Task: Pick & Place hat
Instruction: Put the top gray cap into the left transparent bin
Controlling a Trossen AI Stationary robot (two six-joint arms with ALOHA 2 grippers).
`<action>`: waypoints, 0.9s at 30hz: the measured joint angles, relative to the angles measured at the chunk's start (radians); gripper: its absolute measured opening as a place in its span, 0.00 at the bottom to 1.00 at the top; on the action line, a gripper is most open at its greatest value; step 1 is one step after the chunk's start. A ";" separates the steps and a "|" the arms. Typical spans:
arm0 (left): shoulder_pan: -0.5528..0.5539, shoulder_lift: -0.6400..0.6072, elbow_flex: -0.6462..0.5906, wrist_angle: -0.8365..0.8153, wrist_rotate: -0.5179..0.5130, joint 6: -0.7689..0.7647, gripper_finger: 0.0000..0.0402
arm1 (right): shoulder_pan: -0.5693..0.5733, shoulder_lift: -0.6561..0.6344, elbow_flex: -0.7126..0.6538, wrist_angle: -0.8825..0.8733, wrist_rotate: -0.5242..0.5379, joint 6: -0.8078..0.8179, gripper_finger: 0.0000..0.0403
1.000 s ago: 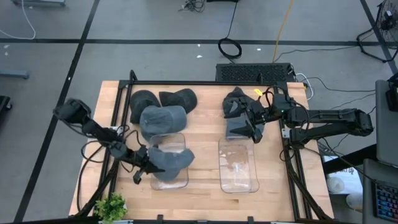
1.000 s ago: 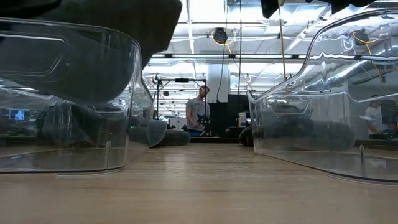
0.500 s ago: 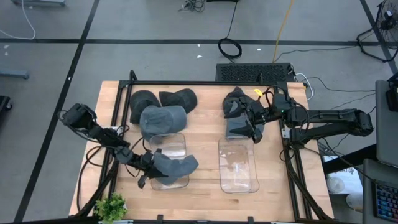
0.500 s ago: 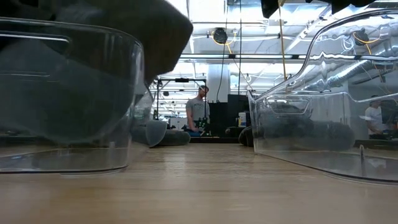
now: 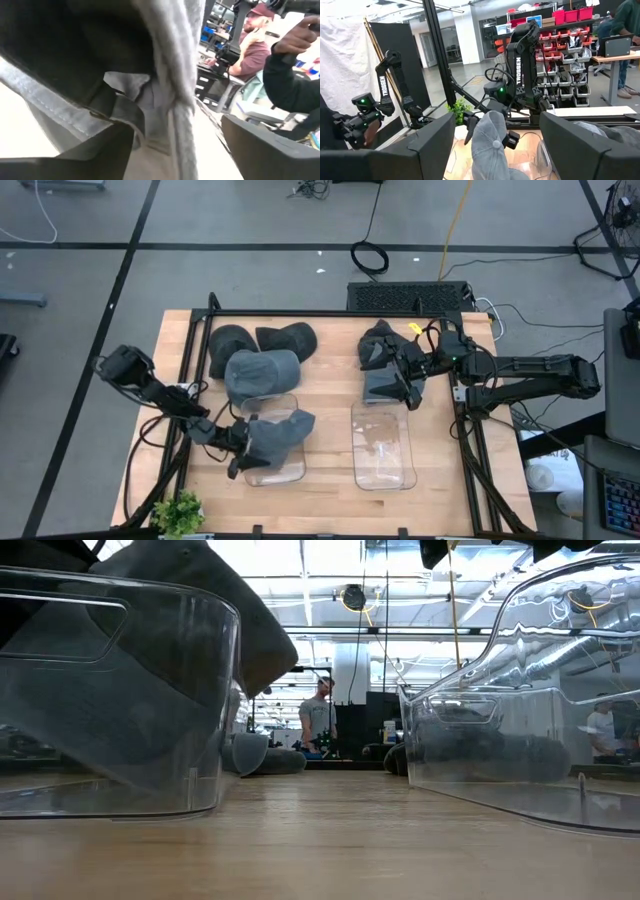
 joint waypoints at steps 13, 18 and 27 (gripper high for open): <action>0.038 -0.285 -0.002 -0.507 0.024 -0.175 0.86 | 0.000 0.000 0.000 -0.002 0.000 0.008 0.69; 0.040 -0.440 -0.002 -0.662 0.025 -0.176 0.86 | 0.000 0.000 0.000 -0.002 0.000 0.008 0.69; 0.042 -0.655 -0.002 -1.013 0.049 -0.324 0.86 | 0.000 0.000 0.000 -0.009 0.000 0.008 0.69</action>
